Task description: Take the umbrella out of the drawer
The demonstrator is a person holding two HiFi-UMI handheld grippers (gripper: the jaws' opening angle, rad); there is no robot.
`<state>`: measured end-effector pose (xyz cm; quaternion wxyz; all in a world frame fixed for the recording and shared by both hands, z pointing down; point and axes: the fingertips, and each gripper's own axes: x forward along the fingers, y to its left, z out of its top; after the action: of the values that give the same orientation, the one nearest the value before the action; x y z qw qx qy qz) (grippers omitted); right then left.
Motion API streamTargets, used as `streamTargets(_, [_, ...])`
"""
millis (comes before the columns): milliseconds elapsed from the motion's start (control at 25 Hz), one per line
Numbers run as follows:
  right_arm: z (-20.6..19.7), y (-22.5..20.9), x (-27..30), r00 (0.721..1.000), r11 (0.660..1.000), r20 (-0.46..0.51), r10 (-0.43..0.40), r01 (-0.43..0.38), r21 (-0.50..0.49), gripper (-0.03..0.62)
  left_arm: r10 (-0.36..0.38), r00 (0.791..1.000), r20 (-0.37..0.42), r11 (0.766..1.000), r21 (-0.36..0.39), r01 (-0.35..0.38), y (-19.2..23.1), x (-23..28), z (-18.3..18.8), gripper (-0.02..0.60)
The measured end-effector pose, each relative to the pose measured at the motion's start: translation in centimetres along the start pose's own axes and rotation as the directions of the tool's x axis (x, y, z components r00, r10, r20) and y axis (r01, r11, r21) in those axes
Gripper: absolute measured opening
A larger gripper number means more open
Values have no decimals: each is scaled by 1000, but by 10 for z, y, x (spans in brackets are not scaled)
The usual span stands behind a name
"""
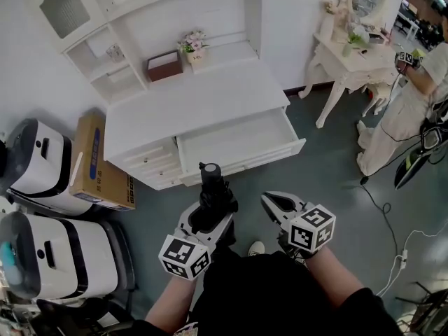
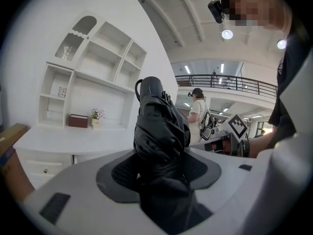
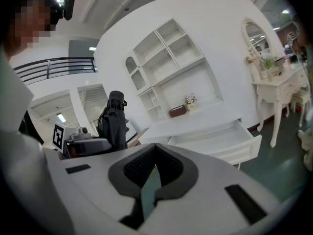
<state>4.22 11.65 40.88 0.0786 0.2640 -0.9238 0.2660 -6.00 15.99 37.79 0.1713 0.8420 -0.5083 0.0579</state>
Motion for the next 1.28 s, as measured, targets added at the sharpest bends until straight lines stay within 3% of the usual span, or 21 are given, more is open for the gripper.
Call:
streamTargets(360, [-10, -1, -8, 999, 1000, -19, 26, -26, 11, 2, -6, 1000, -23, 1000, -15, 6, -17, 3, -7, 252])
streamTargets(1280, [-19, 0, 6, 999, 999, -33, 33, -33, 25, 2, -20, 999, -47, 1000, -19, 19, -4, 9, -6, 253])
